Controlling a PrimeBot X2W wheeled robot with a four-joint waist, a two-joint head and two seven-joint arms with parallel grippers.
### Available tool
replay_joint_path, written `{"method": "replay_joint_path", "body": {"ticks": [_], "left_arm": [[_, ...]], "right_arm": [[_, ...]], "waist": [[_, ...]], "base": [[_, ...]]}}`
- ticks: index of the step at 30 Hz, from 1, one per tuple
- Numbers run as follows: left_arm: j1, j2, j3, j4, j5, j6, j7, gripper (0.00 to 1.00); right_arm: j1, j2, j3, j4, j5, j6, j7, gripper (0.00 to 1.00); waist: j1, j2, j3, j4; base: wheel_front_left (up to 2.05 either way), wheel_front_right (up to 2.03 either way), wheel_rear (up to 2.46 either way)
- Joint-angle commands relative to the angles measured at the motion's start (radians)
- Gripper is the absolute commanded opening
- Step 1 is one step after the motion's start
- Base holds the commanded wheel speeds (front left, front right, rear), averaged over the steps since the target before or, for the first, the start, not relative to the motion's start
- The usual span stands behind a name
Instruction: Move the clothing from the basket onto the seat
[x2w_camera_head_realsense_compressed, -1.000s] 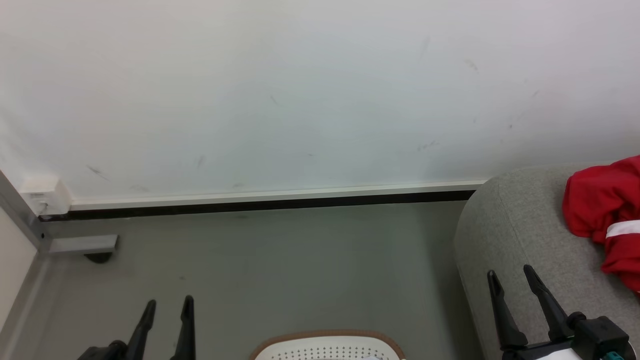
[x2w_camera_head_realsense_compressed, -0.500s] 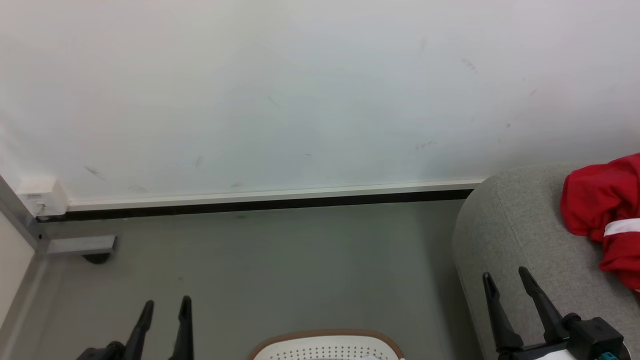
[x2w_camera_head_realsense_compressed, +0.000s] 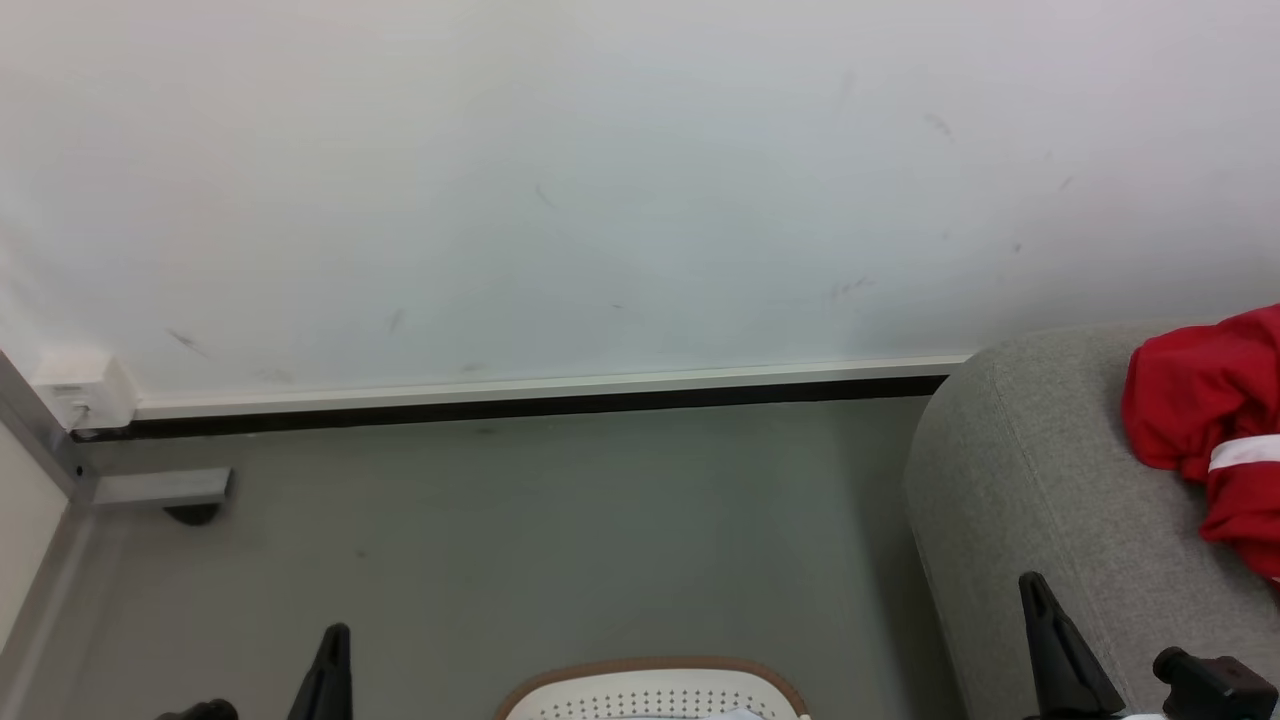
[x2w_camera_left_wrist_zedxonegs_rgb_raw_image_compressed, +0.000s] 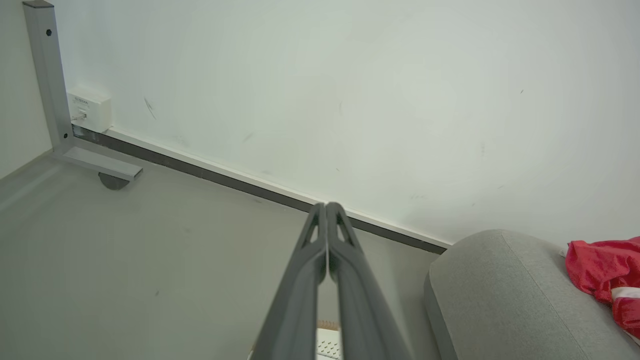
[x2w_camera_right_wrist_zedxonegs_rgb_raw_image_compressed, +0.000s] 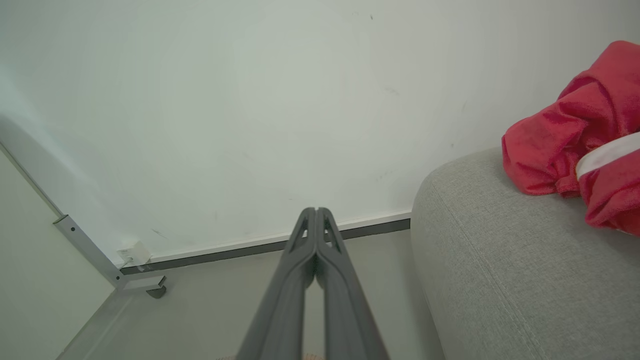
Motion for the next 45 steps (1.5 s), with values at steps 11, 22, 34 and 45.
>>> {"method": "replay_joint_path", "body": {"ticks": [11,22,34,45], "left_arm": [[-0.049,-0.008,0.034,-0.004,-0.178,-0.015,0.050,0.00],[-0.069,-0.019,0.057,0.003,-0.323,-0.028,0.093,0.00],[-0.089,-0.029,0.079,0.011,-0.463,-0.040,0.136,0.00],[-0.105,-0.037,0.098,0.018,-0.577,-0.049,0.171,0.00]], "right_arm": [[-0.034,0.000,-0.042,-0.016,0.185,0.000,0.045,0.00],[-0.044,0.005,-0.073,-0.016,0.336,-0.001,0.086,0.00],[-0.051,0.010,-0.104,-0.016,0.483,-0.001,0.124,0.00],[-0.059,0.015,-0.129,-0.016,0.601,-0.001,0.158,0.00]], "waist": [[0.0000,-0.0001,0.004,0.001],[0.0000,-0.0001,0.009,0.001],[0.0000,-0.0001,0.014,0.002],[0.0000,-0.0001,0.018,0.003]], "base": [[0.00,0.00,0.00],[0.00,0.00,0.00],[0.00,0.00,0.00],[0.00,0.00,0.00]]}}
